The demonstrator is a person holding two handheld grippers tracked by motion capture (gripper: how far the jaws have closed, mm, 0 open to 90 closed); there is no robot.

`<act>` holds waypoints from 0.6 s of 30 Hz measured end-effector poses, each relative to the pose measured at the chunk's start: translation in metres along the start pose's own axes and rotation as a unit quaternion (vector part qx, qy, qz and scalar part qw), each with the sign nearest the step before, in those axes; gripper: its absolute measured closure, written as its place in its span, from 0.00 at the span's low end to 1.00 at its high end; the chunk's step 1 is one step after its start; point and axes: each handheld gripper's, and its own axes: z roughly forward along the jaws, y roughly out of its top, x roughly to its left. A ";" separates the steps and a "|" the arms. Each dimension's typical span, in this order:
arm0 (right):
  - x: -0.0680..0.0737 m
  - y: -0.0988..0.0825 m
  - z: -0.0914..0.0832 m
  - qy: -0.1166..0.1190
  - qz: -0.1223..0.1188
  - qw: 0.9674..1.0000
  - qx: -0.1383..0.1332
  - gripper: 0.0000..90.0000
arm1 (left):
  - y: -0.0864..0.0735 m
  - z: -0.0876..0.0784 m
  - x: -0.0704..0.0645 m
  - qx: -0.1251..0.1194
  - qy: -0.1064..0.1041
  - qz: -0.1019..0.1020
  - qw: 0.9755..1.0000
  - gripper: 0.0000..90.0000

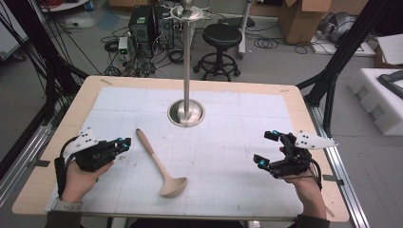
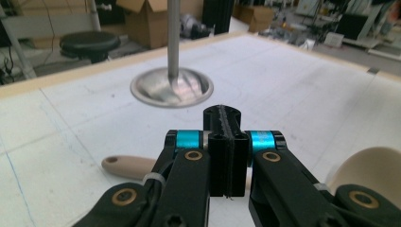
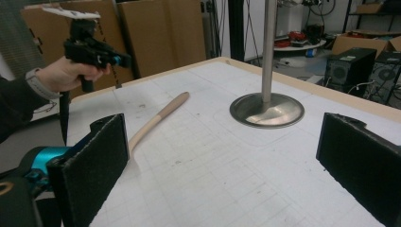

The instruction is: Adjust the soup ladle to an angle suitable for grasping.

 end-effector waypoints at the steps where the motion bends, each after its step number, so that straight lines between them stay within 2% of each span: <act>1: 0.000 0.000 0.000 0.000 0.000 1.000 0.000 0.02 | -0.002 0.004 0.001 0.012 0.000 0.001 1.000 1.00; 3: 0.000 0.000 0.000 -0.001 0.001 1.000 0.000 0.02 | -0.005 0.012 0.002 0.027 -0.001 0.003 1.000 1.00; 5: 0.001 0.000 0.000 -0.002 0.002 1.000 0.001 0.02 | -0.006 0.015 0.002 0.031 -0.005 0.003 1.000 1.00; 8: 0.001 0.000 0.000 0.001 0.002 1.000 0.001 0.02 | -0.008 0.021 0.004 0.041 0.001 -0.007 0.999 1.00; 11: 0.000 0.000 -0.001 0.001 0.001 1.000 0.001 0.02 | -0.010 0.032 0.002 0.061 -0.007 -0.006 0.998 1.00; 13: 0.000 -0.001 -0.002 0.000 0.005 1.000 -0.002 0.02 | -0.011 0.035 0.001 0.064 -0.009 -0.008 0.998 1.00; 15: 0.000 -0.002 -0.001 0.001 0.007 1.000 -0.001 0.02 | -0.012 0.040 -0.001 0.074 -0.010 -0.003 0.997 1.00; 17: -0.001 -0.003 0.000 0.004 0.007 1.000 0.003 0.02 | -0.014 0.045 -0.001 0.087 -0.004 -0.007 0.996 1.00; 18: -0.001 -0.003 0.000 0.004 0.006 1.000 0.003 0.02 | -0.017 0.050 0.000 0.099 -0.004 -0.007 0.995 1.00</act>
